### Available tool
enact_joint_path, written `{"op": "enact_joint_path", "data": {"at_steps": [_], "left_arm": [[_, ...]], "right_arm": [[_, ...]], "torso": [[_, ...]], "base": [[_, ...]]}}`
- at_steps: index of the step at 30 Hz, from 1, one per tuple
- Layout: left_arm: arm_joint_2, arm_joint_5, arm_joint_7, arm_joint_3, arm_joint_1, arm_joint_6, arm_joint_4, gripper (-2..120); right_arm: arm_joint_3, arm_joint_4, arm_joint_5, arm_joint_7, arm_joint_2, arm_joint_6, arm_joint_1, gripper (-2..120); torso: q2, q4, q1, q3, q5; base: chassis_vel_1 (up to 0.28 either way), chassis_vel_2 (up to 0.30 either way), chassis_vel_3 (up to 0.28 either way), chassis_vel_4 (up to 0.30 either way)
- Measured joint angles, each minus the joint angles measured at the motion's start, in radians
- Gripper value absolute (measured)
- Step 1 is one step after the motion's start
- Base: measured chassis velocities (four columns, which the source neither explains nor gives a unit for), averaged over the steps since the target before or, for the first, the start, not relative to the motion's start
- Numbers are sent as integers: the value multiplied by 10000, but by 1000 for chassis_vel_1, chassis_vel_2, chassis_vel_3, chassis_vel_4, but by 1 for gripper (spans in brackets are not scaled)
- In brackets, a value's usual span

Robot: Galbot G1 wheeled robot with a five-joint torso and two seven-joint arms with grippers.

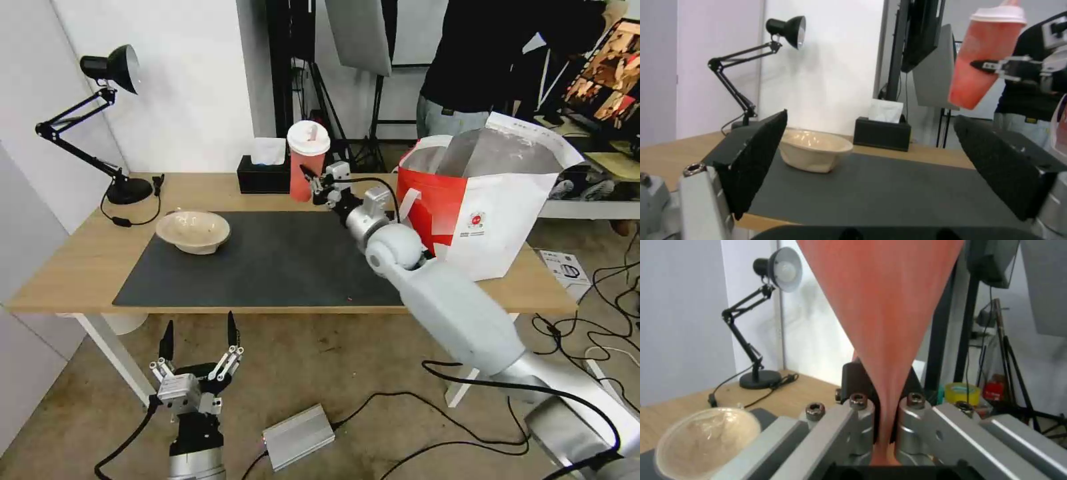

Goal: Pick up the trash from the table and place it into the takeout bag.

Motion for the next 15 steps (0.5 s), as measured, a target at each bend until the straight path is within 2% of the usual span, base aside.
{"op": "enact_joint_path", "data": {"at_steps": [15], "left_arm": [[-10,103,-33,-2,-12,-220,118,100]], "right_arm": [[295,711,640,29,-1013,-230,52,2]], "torso": [[0,1,0,0,0]], "base": [[0,0,0,0]]}}
